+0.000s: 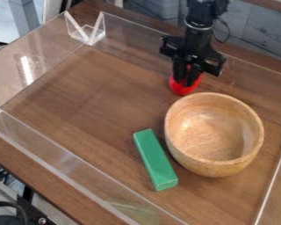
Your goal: Move the red fruit to the right
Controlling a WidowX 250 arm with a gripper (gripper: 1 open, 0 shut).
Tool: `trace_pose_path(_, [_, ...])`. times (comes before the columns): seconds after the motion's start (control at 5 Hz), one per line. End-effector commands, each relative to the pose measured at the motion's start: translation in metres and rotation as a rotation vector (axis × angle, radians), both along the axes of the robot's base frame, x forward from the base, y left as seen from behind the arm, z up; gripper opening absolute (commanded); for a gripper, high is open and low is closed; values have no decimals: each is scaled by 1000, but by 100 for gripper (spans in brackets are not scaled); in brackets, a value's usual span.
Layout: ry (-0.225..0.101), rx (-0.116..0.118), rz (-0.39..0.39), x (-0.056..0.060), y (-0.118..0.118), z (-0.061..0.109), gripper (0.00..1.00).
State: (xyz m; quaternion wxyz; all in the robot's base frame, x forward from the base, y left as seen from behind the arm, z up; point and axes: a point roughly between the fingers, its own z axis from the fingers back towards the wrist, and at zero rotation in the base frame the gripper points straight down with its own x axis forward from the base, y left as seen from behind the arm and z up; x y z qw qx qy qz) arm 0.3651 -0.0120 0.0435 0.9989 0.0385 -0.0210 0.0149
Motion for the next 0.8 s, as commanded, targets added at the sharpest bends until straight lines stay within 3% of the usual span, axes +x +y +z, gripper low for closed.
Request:
trace_pose_path(0.0, [-35, -6, 33, 7, -5, 13, 100])
trace_pose_path(0.2, [-34, -6, 87, 11, -3, 12, 0])
trace_pose_path(0.4, [-39, -10, 66, 11, 1, 1, 0])
trace_pose_path(0.6, [-40, -17, 35, 9, 3, -9, 100])
